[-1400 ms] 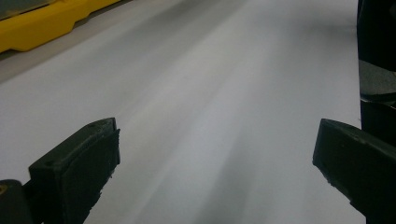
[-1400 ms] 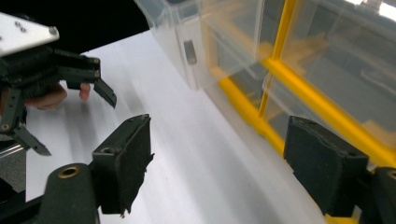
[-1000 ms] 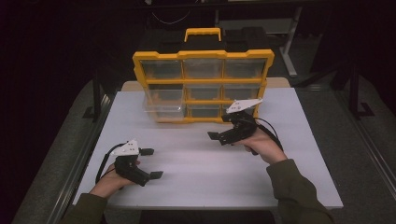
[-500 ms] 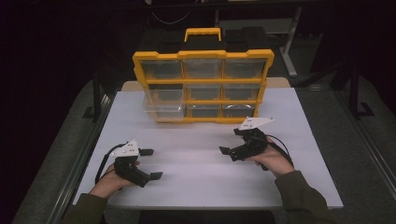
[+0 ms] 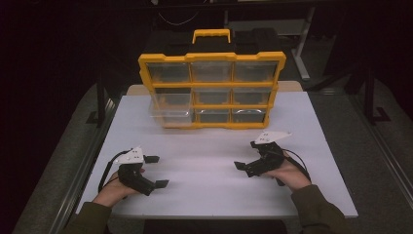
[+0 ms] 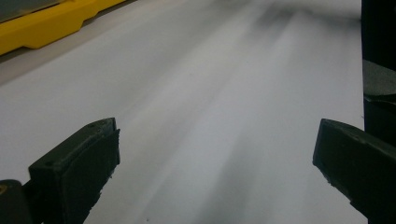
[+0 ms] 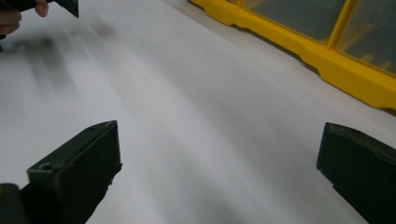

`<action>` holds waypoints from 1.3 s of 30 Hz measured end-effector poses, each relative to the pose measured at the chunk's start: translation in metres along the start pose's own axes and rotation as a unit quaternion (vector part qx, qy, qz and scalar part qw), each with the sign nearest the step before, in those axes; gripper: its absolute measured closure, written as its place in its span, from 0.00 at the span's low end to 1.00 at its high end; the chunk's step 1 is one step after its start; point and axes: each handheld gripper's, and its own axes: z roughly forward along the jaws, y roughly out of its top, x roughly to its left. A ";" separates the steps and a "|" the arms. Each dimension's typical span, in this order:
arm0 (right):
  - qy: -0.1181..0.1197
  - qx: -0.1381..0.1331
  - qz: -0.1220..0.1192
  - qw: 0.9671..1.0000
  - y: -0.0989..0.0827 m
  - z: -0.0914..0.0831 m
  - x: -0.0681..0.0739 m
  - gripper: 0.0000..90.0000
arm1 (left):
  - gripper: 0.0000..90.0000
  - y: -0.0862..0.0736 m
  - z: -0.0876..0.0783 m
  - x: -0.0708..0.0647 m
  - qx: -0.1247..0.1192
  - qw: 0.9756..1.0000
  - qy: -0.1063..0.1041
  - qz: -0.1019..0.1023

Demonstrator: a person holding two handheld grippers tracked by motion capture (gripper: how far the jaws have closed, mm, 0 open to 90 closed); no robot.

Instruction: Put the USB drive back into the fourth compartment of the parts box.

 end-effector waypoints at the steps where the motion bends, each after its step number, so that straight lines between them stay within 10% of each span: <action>1: 0.000 0.000 0.000 1.000 0.000 0.000 0.000 0.00 | 0.00 0.000 0.000 0.000 0.000 1.000 0.000 0.000; 39: -0.021 -0.013 0.016 1.000 -0.055 -0.038 -0.010 0.00 | 0.00 0.000 0.001 -0.002 0.004 1.000 0.004 0.007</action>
